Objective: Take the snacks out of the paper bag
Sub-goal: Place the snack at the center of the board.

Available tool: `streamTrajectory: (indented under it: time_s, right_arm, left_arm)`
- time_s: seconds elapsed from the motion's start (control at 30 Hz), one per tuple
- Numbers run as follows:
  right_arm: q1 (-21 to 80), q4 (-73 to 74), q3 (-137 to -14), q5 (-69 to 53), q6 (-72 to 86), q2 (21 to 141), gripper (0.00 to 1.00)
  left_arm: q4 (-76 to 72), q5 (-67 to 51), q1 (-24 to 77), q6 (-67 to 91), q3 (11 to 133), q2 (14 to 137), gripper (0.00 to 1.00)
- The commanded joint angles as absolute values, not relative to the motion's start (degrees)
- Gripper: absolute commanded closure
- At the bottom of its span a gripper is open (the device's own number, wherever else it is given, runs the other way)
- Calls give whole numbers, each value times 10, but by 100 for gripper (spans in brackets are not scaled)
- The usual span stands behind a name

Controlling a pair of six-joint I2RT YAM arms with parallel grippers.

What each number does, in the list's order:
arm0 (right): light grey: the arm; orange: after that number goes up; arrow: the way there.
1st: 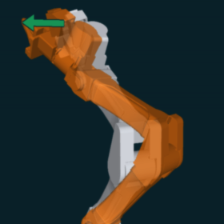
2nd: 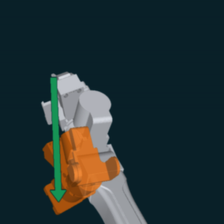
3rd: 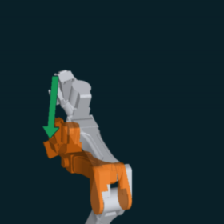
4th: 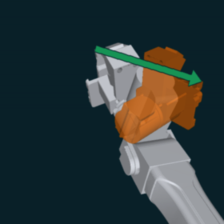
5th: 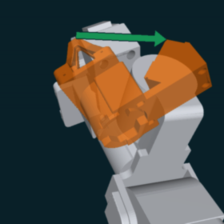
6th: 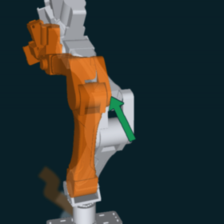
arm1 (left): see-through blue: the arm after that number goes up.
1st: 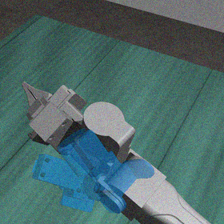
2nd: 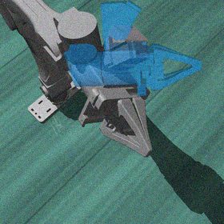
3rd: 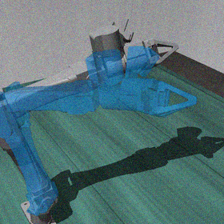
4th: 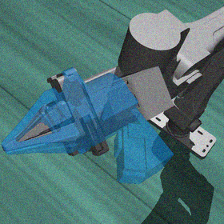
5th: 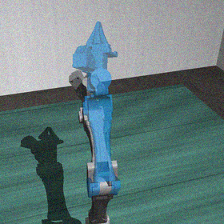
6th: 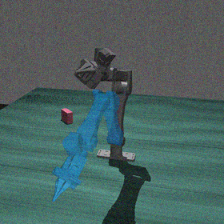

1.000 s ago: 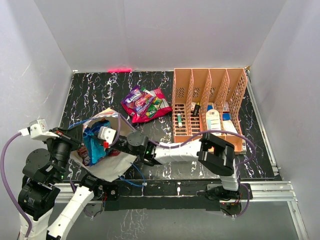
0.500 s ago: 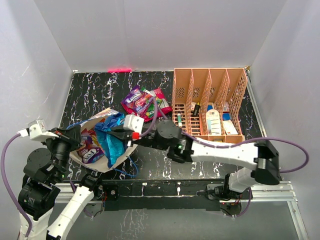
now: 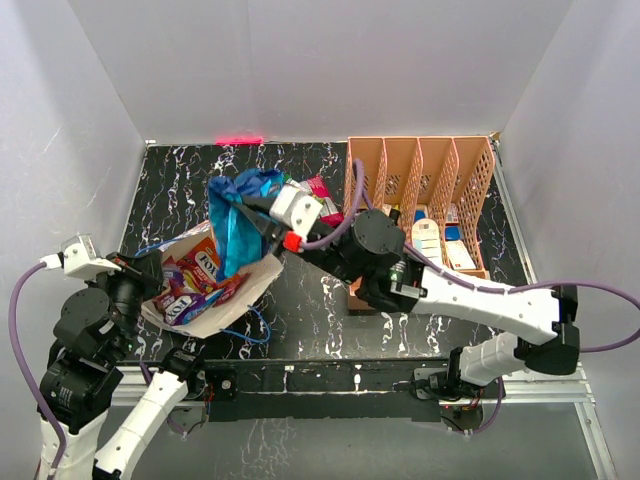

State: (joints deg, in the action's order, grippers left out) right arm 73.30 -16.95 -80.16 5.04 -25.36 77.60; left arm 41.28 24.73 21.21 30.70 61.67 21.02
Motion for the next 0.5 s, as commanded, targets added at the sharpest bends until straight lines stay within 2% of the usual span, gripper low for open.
streamTrajectory:
  time_s: [0.0, 0.27, 0.47]
  right_arm:
    - [709, -245, -913, 136, -363, 814, 93]
    - [556, -204, -1004, 87, -291, 921, 93]
    - [489, -158, -1033, 89, -294, 1022, 93]
  left_arm:
    - [418, 260, 213, 311, 637, 219, 100]
    - [434, 266, 213, 309, 655, 221, 100]
    - [436, 268, 213, 307, 663, 224, 100]
